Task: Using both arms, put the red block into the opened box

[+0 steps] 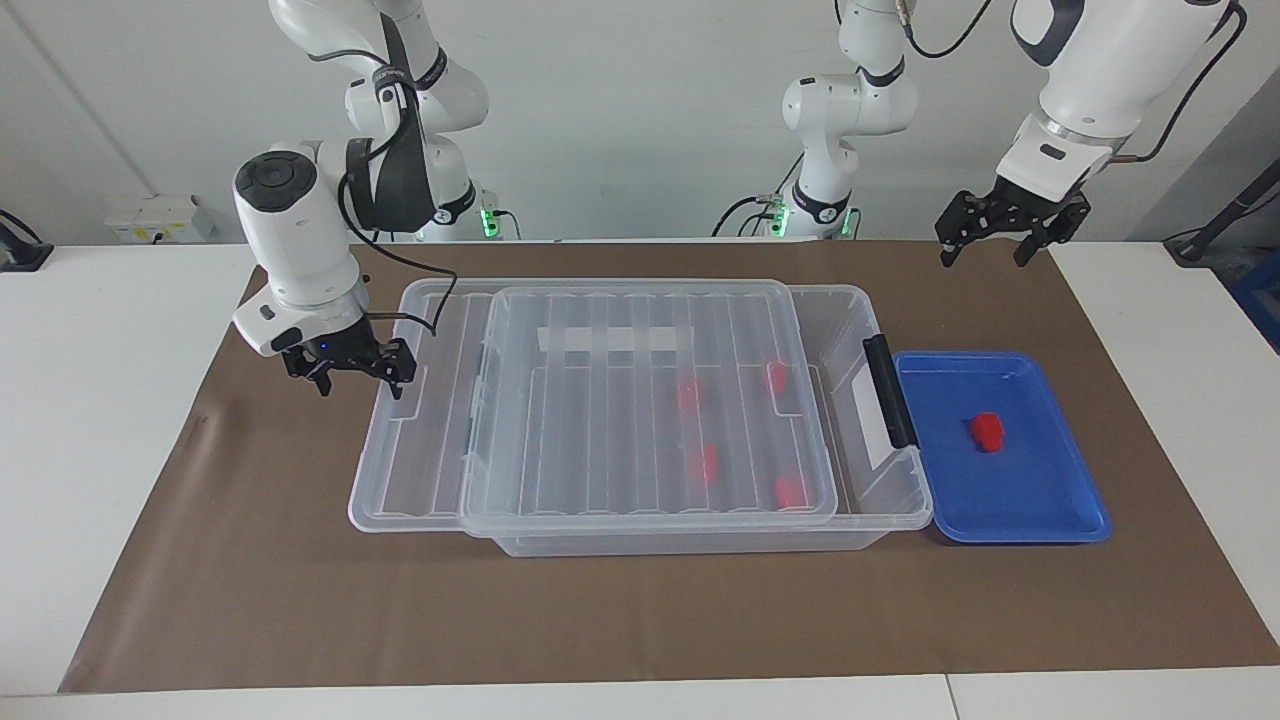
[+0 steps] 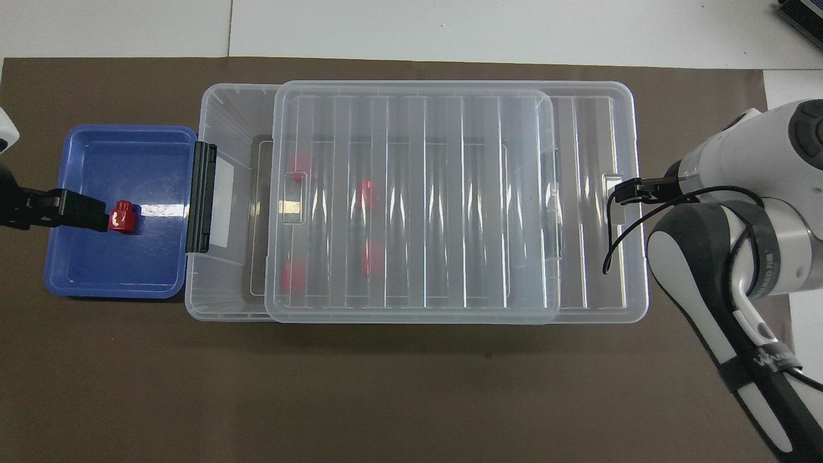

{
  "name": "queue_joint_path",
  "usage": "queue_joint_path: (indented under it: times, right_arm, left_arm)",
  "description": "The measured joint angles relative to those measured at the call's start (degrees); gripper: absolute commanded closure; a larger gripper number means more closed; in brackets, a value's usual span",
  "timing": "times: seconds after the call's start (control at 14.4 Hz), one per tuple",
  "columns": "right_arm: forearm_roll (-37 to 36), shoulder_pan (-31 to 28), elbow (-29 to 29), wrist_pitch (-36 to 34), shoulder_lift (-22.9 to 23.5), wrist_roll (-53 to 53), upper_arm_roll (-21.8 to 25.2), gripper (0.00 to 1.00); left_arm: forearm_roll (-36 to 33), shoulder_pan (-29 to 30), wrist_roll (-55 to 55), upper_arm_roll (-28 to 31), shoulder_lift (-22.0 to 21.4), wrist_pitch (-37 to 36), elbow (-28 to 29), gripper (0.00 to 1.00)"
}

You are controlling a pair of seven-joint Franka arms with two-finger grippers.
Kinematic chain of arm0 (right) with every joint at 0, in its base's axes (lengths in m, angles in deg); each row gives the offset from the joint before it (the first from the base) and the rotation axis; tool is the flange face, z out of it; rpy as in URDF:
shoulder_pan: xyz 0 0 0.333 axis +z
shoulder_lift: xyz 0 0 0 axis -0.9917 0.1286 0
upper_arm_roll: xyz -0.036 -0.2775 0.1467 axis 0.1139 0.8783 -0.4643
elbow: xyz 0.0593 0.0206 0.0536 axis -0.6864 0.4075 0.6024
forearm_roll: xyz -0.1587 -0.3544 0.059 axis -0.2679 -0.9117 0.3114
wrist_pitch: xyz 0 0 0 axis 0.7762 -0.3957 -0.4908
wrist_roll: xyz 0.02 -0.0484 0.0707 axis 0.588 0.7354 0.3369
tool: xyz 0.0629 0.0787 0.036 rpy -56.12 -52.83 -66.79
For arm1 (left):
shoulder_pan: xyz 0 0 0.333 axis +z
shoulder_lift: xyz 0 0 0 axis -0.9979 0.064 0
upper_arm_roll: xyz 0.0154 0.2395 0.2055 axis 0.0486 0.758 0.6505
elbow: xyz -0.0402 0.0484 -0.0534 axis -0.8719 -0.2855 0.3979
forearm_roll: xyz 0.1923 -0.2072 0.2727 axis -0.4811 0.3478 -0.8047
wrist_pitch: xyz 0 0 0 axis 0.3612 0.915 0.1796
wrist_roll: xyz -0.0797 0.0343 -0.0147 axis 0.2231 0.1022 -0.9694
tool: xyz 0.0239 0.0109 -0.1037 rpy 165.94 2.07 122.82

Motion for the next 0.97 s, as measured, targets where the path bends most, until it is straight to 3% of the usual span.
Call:
queue_joint_path:
  times: [0.97]
  right_arm:
    - [-1.48,-2.95,-0.25,-2.03,-0.12,-2.68,0.14,0.00]
  left_arm:
    - [0.00,0.15,-0.09,0.74,0.00,0.01,0.01,0.00]
